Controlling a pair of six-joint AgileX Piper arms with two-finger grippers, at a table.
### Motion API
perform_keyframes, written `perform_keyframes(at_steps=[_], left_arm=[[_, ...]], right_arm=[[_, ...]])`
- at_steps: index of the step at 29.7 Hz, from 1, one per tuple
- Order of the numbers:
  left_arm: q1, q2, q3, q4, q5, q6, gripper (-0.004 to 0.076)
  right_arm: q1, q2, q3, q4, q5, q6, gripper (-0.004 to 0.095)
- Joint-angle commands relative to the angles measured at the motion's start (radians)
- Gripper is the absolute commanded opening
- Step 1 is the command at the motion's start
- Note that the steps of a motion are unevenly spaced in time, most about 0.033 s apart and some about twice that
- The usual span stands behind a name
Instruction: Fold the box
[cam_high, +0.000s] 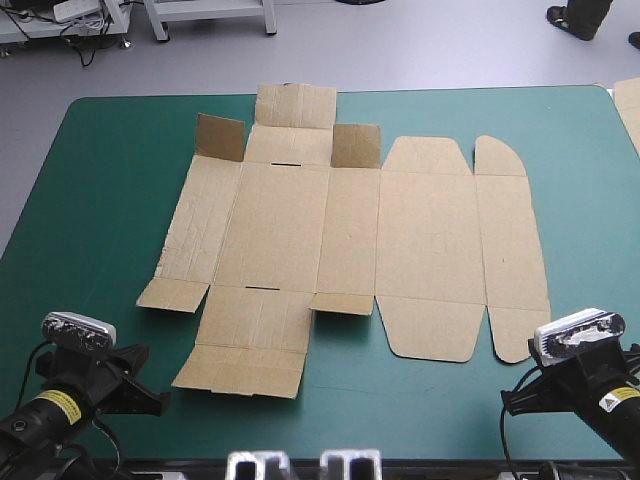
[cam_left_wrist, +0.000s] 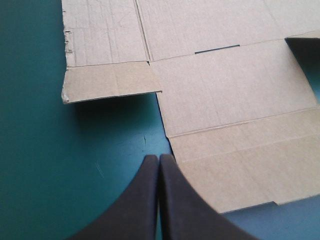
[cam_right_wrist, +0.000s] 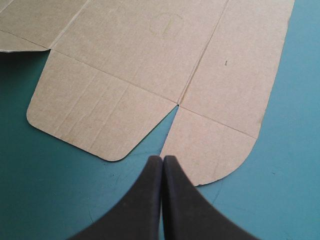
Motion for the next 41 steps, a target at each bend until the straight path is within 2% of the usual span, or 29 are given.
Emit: perform_keyframes(at_steps=[1, 17, 26, 41], left_arm=[[-0.007, 0.015, -0.033, 0.007, -0.062, -0.028, -0.0008], [-0.007, 0.065, -0.051, -0.083, -0.046, -0.030, 0.0003], [-0.007, 0.252, -0.201, -0.080, -0.060, 0.038, 0.0015], [0.007, 0.656, -0.463, -0.080, -0.094, 0.191, 0.0015]], right_arm=[[-0.006, 0.016, -0.030, 0.027, -0.056, -0.002, -0.0018], [-0.006, 0.016, -0.030, 0.027, -0.089, -0.002, -0.0018], [-0.006, 0.016, -0.030, 0.031, -0.081, -0.001, -0.0018], [-0.006, 0.016, -0.030, 0.031, -0.076, -0.001, -0.0018]])
